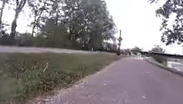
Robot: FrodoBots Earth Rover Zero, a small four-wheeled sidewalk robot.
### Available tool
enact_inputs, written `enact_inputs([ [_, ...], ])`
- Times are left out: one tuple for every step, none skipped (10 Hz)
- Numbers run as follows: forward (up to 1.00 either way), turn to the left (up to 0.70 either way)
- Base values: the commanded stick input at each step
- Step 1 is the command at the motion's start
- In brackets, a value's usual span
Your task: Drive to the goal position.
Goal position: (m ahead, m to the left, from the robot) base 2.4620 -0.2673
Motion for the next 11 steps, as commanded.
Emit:
enact_inputs([
  [1.0, 0.0],
  [1.0, 0.0],
  [1.0, 0.0],
  [1.0, 0.0],
  [1.0, 0.0],
  [1.0, -0.05],
  [1.0, -0.1],
  [1.0, -0.15],
  [1.0, -0.21],
  [1.0, -0.26],
  [1.0, -0.31],
])
